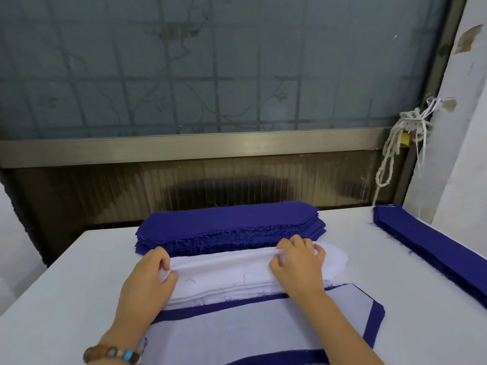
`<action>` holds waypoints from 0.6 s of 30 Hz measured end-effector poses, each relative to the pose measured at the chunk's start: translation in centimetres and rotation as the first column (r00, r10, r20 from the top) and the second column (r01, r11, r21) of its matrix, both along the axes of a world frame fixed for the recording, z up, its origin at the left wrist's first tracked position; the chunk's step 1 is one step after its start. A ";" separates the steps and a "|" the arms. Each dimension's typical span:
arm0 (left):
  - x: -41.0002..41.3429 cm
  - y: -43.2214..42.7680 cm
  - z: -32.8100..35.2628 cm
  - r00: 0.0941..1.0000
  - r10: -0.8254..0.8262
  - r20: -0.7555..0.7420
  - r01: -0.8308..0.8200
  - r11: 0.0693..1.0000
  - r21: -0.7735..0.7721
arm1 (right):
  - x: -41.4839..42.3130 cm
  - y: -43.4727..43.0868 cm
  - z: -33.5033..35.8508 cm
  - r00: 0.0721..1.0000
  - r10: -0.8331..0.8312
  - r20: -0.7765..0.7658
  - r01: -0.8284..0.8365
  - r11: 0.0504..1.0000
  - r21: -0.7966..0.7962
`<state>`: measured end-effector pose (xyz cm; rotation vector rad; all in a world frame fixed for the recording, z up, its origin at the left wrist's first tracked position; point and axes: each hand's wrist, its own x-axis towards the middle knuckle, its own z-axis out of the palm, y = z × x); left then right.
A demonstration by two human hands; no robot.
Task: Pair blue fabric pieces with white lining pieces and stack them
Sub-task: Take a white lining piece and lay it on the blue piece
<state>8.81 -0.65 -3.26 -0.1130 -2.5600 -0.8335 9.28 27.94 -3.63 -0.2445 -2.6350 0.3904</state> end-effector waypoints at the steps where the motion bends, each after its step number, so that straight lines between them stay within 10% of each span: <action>1: -0.1 -0.1 0.0 0.999 0.000 0.049 -0.002 0.999 0.037 | -0.1 0.5 0.1 1.000 -0.027 0.009 0.028 0.999 -0.020; 10: -0.4 -1.8 0.4 0.966 -0.140 0.217 0.092 0.972 0.216 | -0.2 5.6 0.8 0.954 -0.237 0.183 0.280 0.924 -0.261; 18: -0.8 -2.3 1.1 0.992 -0.027 0.122 -0.019 0.934 0.357 | -0.7 6.9 0.7 0.941 -0.337 0.031 0.299 0.788 -0.539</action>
